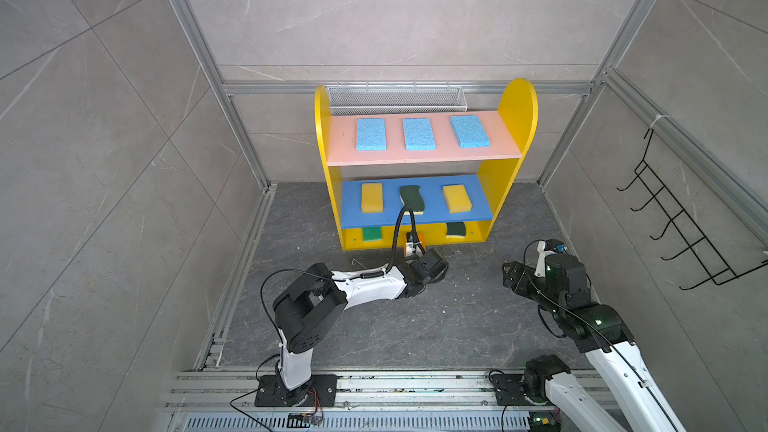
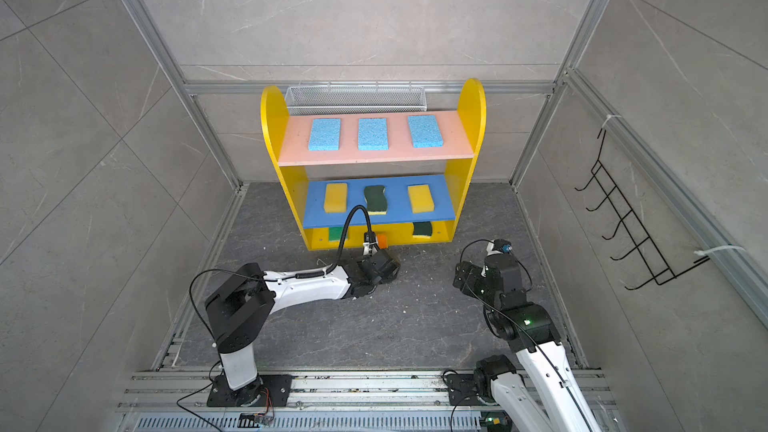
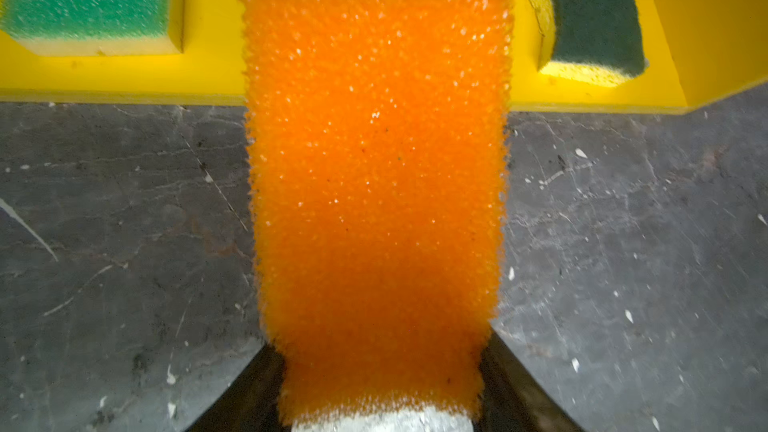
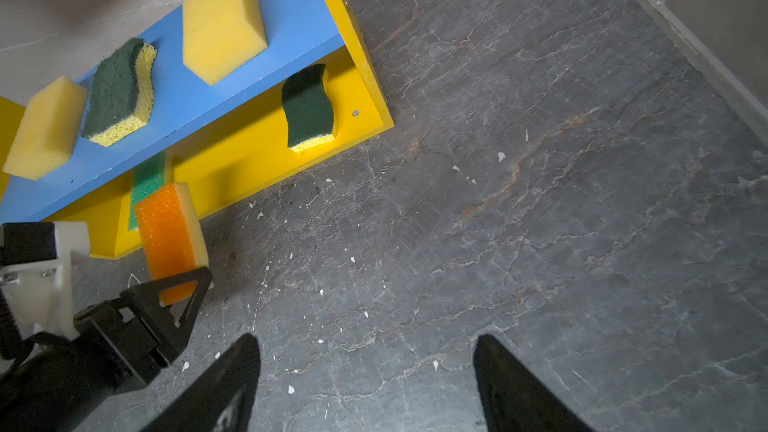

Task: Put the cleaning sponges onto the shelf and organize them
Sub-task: 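Insert the orange sponge upright between the green sponges on the base ledge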

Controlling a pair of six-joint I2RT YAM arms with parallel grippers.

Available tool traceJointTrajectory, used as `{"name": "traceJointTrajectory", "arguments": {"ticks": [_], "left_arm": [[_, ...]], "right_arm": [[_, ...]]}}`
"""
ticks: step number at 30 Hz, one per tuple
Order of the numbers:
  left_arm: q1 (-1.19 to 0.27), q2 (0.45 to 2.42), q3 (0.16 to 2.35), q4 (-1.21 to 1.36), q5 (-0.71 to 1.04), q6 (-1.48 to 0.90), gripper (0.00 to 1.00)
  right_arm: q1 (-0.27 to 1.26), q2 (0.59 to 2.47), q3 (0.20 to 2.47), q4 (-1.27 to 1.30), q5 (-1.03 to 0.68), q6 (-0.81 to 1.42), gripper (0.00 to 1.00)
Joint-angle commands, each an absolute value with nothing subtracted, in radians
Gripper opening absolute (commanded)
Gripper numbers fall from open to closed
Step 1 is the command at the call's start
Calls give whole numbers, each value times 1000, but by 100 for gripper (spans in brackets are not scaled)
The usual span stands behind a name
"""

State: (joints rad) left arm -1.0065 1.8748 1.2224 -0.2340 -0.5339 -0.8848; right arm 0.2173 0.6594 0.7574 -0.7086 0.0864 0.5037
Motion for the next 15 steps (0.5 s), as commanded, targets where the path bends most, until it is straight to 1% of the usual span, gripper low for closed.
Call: {"name": "traceJointTrajectory", "arguments": {"ticks": [1,5,9,15], "left_arm": [[-985,1921,1257,-200,-589,-844,61],[-974,1957,1297,-189,-603,-788,61],[-971,2000,1347,-205,-654,-743,61],[-963,2039,1357,-121,-703,-702,61]], "right_arm": [[214,670,785,-729,104,483,83],[215,685,794,-729,101,484,83],[215,699,803,-727,100,484,82],[215,703,813,-732,95,482,82]]}}
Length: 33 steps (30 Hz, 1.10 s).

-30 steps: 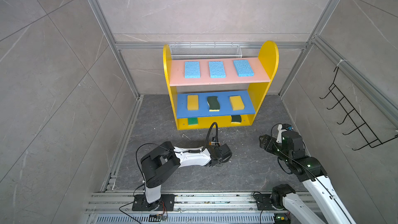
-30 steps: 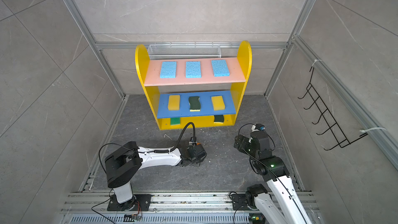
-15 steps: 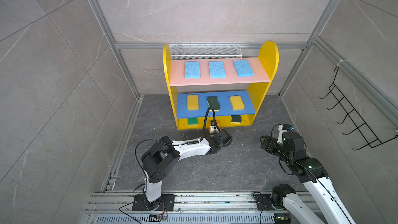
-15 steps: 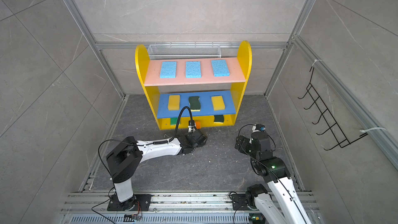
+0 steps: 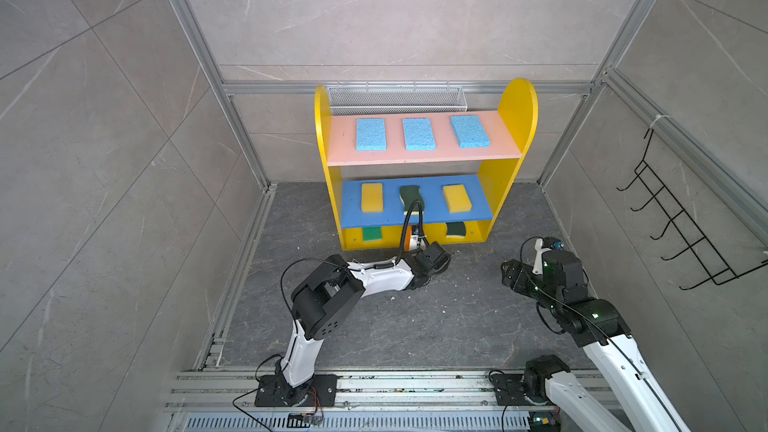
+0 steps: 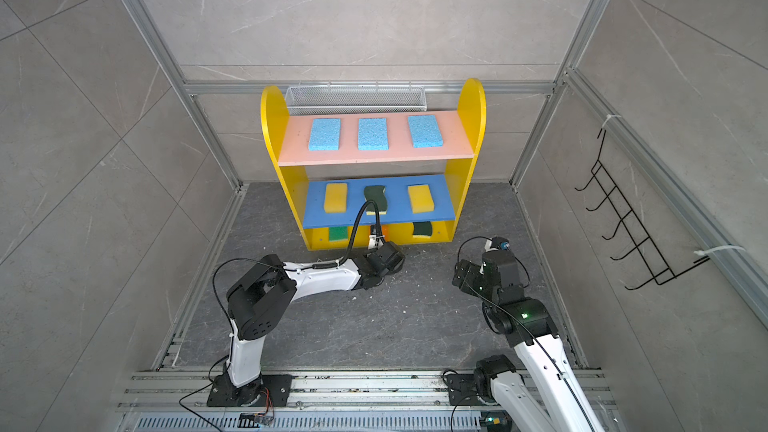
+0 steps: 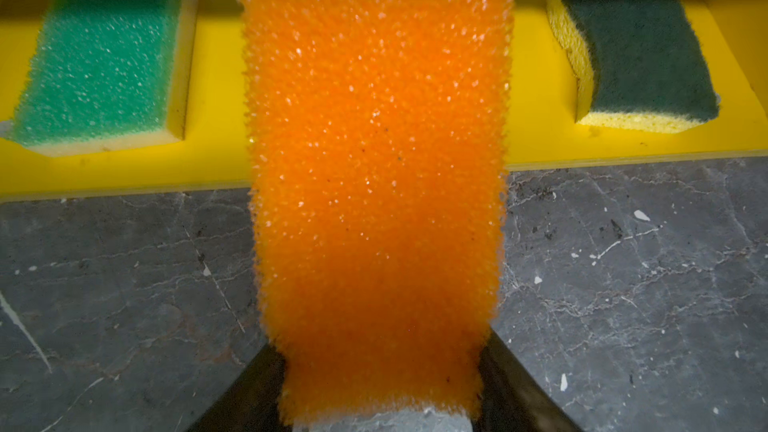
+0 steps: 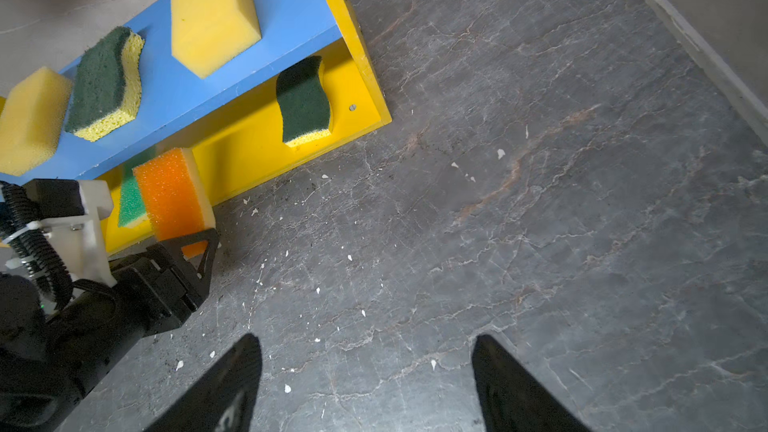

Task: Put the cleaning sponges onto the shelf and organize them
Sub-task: 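Insert the orange sponge upright between the green sponges on the base ledge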

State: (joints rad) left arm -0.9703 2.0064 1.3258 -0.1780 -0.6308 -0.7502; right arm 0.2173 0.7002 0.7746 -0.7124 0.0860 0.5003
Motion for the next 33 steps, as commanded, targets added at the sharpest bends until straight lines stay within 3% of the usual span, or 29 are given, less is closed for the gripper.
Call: {"name": "traceJointTrajectory", "arguments": {"ticks": [1,16,33], "left_arm": [[-963,2045,1361,-108,-713,-692,61],[-921,2111,1363,10,-752,-656,61],[-907,2177,1486,-38,-775,-717,61]], "right_arm": [[215,703,814,-733,95,482,82],[215,681,811,-749,100,480,82],[215,675,807,-753,84,484,81]]}}
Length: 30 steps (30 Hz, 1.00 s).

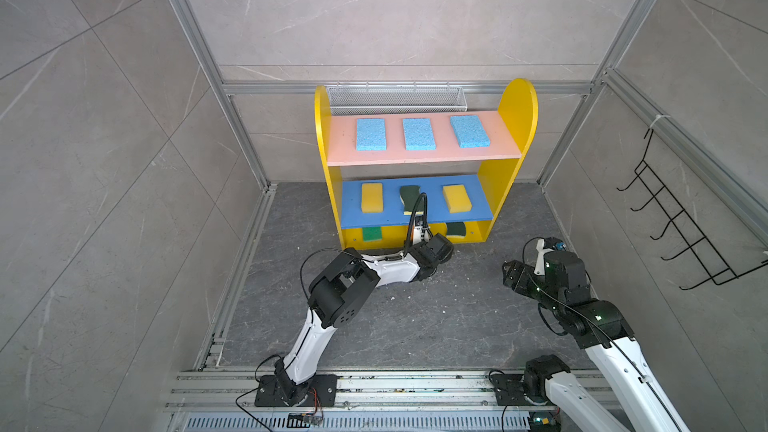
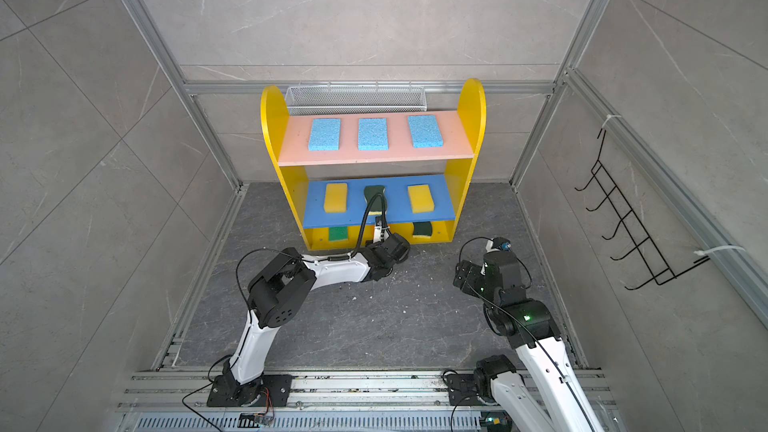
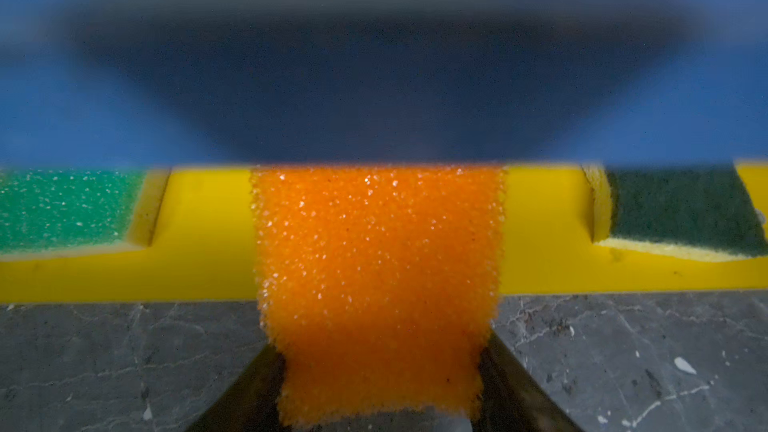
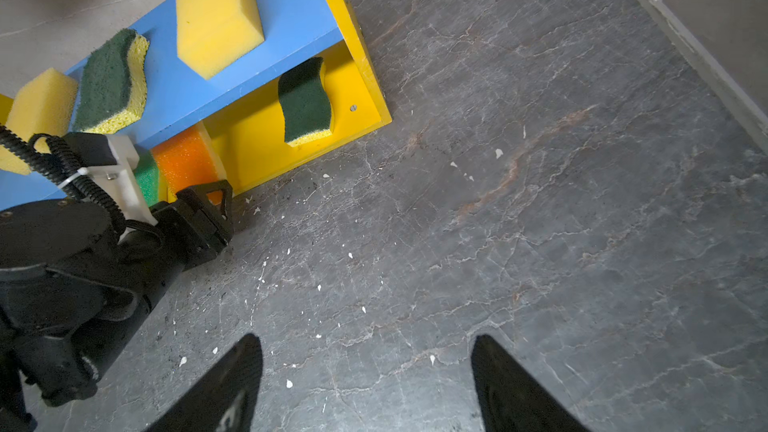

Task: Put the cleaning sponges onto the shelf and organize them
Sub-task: 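Insert the orange sponge upright between the green sponges on the base ledge, then open the left gripper and withdraw it from the shelf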

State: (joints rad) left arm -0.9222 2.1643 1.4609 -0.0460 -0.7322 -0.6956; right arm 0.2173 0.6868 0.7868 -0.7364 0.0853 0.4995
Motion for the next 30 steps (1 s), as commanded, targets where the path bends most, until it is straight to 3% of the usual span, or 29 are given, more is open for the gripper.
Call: {"name": "traceJointTrajectory", "arguments": {"ticks": [1,30], "left_arm": [[-905,2178,1489,-42,-776,-717,61],[-858,2244,1538,-118,-741,-734,66]], "right_arm": [[216,673,806,-753,84,483,81],[216,660,807,-764,86,485,82]]}}
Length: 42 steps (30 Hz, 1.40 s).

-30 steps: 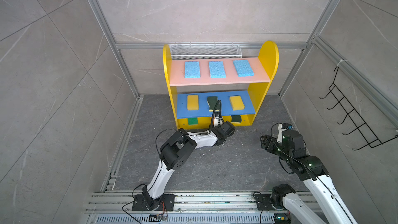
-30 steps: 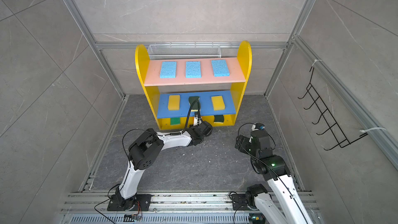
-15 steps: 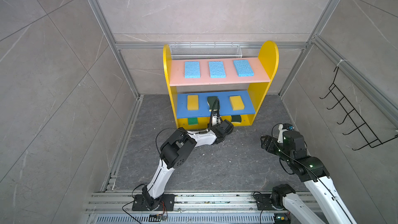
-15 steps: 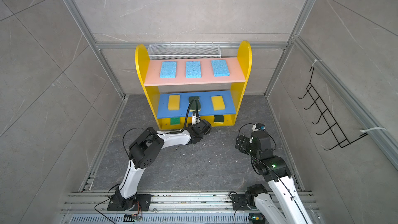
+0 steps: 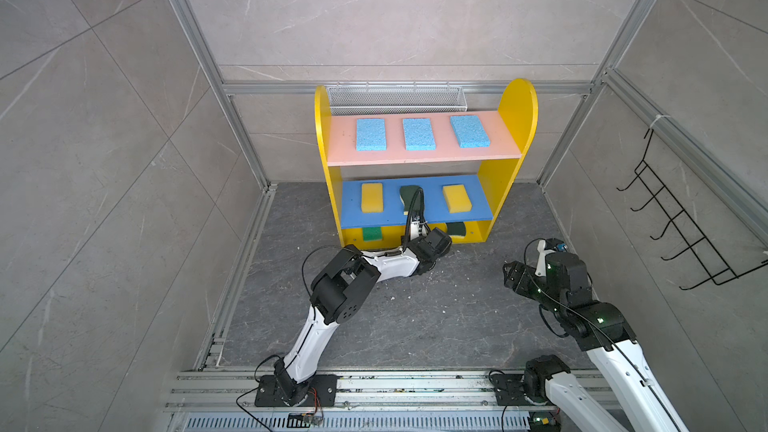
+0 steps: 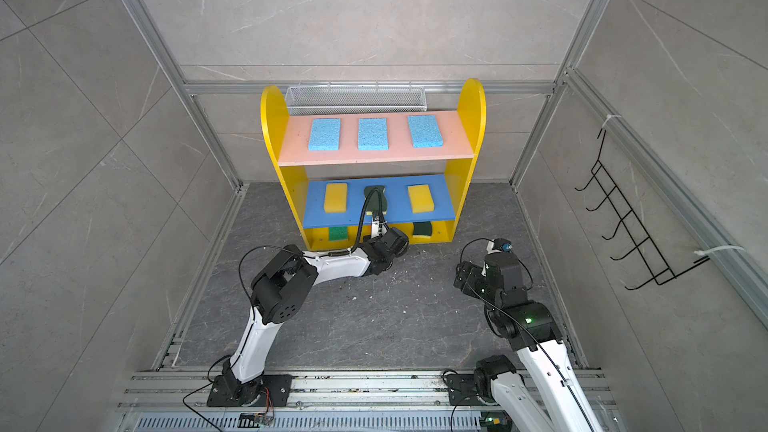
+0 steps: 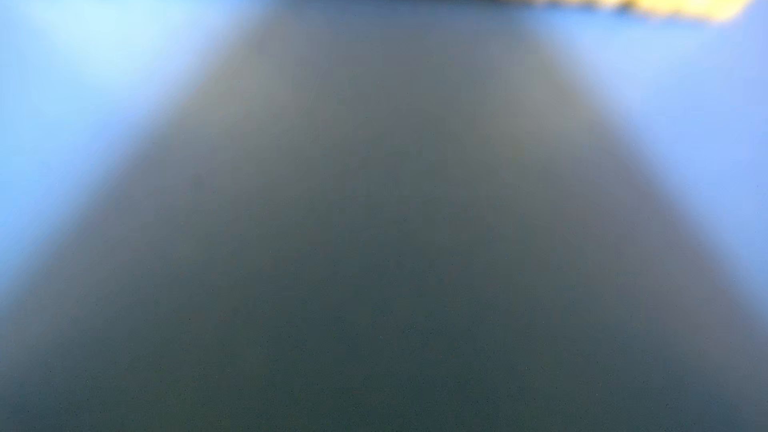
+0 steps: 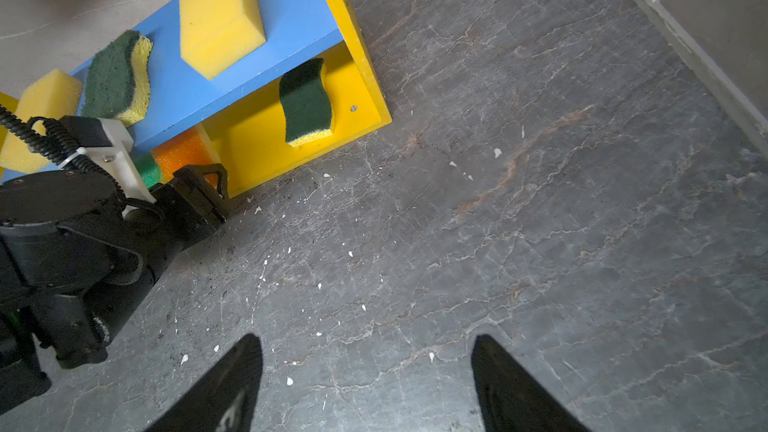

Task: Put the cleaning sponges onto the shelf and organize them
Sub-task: 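Open the left gripper and withdraw it from the shelf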

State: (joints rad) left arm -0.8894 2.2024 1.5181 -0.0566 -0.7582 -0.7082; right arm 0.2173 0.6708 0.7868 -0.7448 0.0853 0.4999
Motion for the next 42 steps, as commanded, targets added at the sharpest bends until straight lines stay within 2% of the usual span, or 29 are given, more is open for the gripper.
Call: {"name": "traceJointTrajectory", "arguments": {"ticks": [1,13,18,25,34,42], "left_arm": [[-856,2246,1540,-124,-739,-735,67],[-842,2256,1555,-177,-732,-758,82],[-845,2242,1538,-166,-721,-751,82],[-910,2148,1414,4,-756,-621,82],[-1006,1887,1194,5,-830,-571,83],[-1017,1523,999,-257,-777,-685,82]], "right_arm": [[218,660,806,-765,85,485,82],[217,652,818,-778,84,486,81],[217,641,826,-790,85,485,82],[216,632,808,-779,70,490,82],[216,565,734,-704,-11,457,82],[217,544,670,-671,-74,490,80]]}}
